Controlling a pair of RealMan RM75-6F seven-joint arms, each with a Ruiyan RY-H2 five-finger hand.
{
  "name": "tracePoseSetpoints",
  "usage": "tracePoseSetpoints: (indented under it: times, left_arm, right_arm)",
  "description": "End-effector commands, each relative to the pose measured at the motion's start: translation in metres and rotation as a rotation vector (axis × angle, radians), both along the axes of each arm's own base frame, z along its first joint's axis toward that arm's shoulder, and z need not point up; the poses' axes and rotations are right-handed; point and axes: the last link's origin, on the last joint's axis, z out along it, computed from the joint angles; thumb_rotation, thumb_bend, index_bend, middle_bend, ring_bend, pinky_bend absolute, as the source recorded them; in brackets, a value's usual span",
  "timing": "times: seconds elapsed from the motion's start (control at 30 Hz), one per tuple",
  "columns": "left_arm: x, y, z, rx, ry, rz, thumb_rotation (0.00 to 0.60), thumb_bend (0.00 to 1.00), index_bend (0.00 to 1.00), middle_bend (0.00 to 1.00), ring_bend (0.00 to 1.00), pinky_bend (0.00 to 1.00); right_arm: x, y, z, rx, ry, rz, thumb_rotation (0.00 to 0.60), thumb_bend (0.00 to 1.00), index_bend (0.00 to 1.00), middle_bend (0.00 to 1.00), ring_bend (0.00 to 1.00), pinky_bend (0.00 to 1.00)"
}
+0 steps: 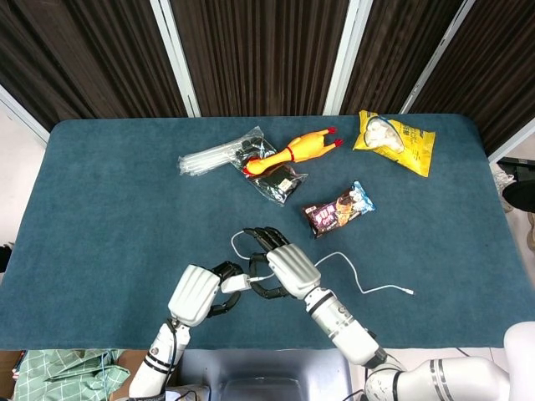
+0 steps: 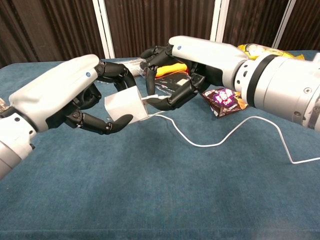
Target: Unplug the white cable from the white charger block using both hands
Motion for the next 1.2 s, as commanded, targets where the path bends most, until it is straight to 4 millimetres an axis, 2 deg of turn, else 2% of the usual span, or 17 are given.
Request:
tracePoseSetpoints:
  times: [0.03,0.1,0.37,0.53,0.63,0.8,1.0,1.1,1.2]
  left_arm:
    - [0.000,0.000,0.000,-0.001,-0.001,0.001,0.600,0.67,0.73,0.86,1.00,1.00]
    - [0.000,0.000,0.000,-0.003,-0.006,0.005,0.600,0.67,0.73,0.86,1.00,1.00]
    - [0.000,0.004,0.001,0.007,-0.003,0.003,0.600,0.67,0.73,0.86,1.00,1.00]
    - [-0.005,0.011,0.003,0.020,0.019,0.004,0.600,0.67,0.73,0.86,1.00,1.00]
    - [-0.014,0.016,0.002,0.032,0.064,-0.015,0.600,0.66,0.73,0.86,1.00,1.00]
    - [-0.046,0.032,-0.009,0.034,0.157,-0.025,0.600,0.61,0.73,0.85,1.00,1.00]
    - [-0.077,0.049,-0.029,0.015,0.213,-0.006,0.600,0.57,0.71,0.79,0.99,1.00]
    - [-0.084,0.054,-0.036,0.015,0.226,-0.010,0.600,0.55,0.70,0.75,0.93,1.00]
    - [-0.089,0.058,-0.042,0.015,0.234,-0.010,0.600,0.54,0.69,0.73,0.87,0.99]
  right_arm:
    - [0.000,0.000,0.001,-0.001,0.000,-0.001,0.600,0.62,0.83,0.17,0.00,0.00]
    - [0.000,-0.001,0.002,-0.005,0.001,-0.005,0.600,0.63,0.86,0.19,0.00,0.00]
    - [-0.004,-0.004,0.011,-0.016,0.044,-0.014,0.600,0.63,0.87,0.19,0.00,0.00]
    - [-0.015,-0.008,0.020,-0.041,0.083,-0.022,0.600,0.63,0.87,0.19,0.00,0.00]
    - [-0.030,-0.013,0.027,-0.064,0.125,-0.040,0.600,0.63,0.87,0.19,0.00,0.00]
    - [-0.071,-0.026,0.029,-0.120,0.230,-0.094,0.600,0.63,0.87,0.19,0.00,0.00]
    - [-0.124,-0.049,0.018,-0.171,0.327,-0.191,0.600,0.63,0.87,0.19,0.00,0.00]
    - [-0.143,-0.059,0.008,-0.185,0.369,-0.218,0.600,0.63,0.86,0.19,0.00,0.00]
    - [-0.156,-0.064,-0.001,-0.186,0.417,-0.220,0.600,0.63,0.78,0.19,0.00,0.00]
